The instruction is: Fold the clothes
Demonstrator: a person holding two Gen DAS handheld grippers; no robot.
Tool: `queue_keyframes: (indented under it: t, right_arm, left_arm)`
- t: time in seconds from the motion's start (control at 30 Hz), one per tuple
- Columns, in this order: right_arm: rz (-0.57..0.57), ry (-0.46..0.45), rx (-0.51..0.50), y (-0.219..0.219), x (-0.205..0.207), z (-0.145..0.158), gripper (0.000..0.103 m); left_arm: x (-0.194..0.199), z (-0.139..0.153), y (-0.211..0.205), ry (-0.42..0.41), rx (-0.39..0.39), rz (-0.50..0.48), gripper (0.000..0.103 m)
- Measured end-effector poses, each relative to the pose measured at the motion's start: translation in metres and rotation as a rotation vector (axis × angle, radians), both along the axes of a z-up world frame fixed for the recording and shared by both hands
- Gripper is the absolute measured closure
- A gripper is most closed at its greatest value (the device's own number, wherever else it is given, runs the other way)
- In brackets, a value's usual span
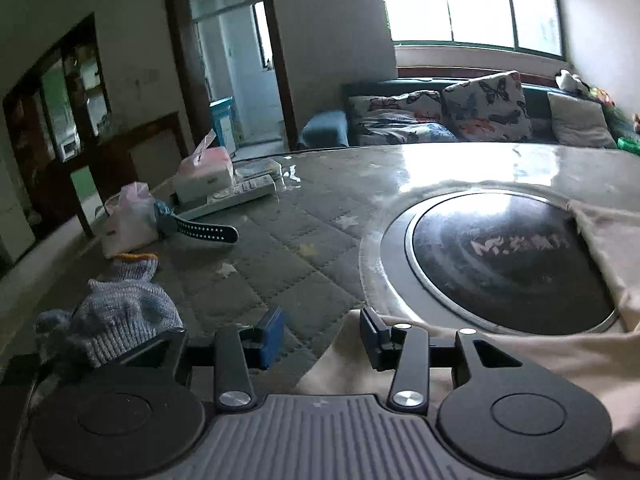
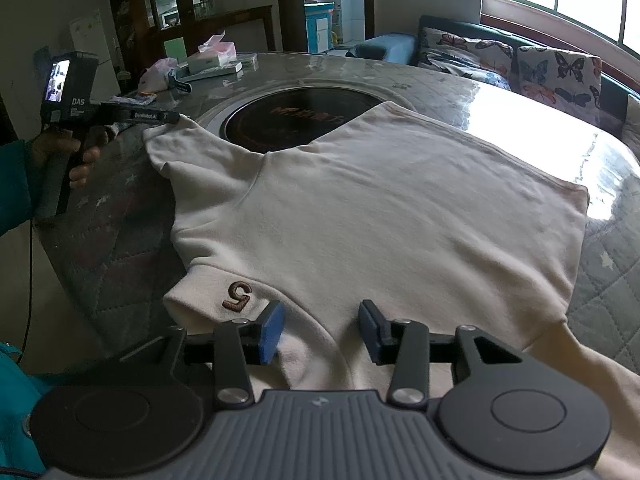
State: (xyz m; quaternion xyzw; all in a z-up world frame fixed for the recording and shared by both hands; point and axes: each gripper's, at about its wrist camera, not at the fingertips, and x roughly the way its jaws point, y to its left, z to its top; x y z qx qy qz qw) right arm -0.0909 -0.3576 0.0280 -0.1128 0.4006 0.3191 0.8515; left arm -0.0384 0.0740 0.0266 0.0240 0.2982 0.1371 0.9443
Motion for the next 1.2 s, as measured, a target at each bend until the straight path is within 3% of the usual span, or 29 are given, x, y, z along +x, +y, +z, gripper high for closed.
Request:
queue_keyframes:
  t: [0.3,0.4,0.67,0.9,1.1,1.2]
  right_arm:
    - [-0.003,0.0,0.001,0.0,-0.001,0.001,0.059]
    - [-0.005,0.0,0.003,0.0,-0.002,0.001,0.059]
    - [-0.052,0.002,0.065,-0.014,-0.006,0.009,0.059]
    - [-0.267,-0.031,0.13,-0.072,-0.009,0.02,0.059]
    - [-0.476,-0.025,0.091,-0.128,0.001,0.015,0.06]
    - [-0.523,-0.036,0.06,-0.146,0.007,0.015,0.061]
  left_arm:
    - [-0.032,0.009,-0.078,0.024,-0.093,-0.347,0.062]
    - [-0.038,0.005,-0.097,0.041,-0.084,-0.425,0.062]
    - [-0.045,-0.002,-0.103,0.098,-0.029,-0.449,0.061]
    - [-0.037,0.016,-0.132,0.059,-0.058,-0.533,0.061]
    - [-0.021,0.014,-0.165,0.089,-0.068,-0.599,0.061]
    - [-0.012,0.012,-0.172,0.117,-0.076,-0.602,0.06]
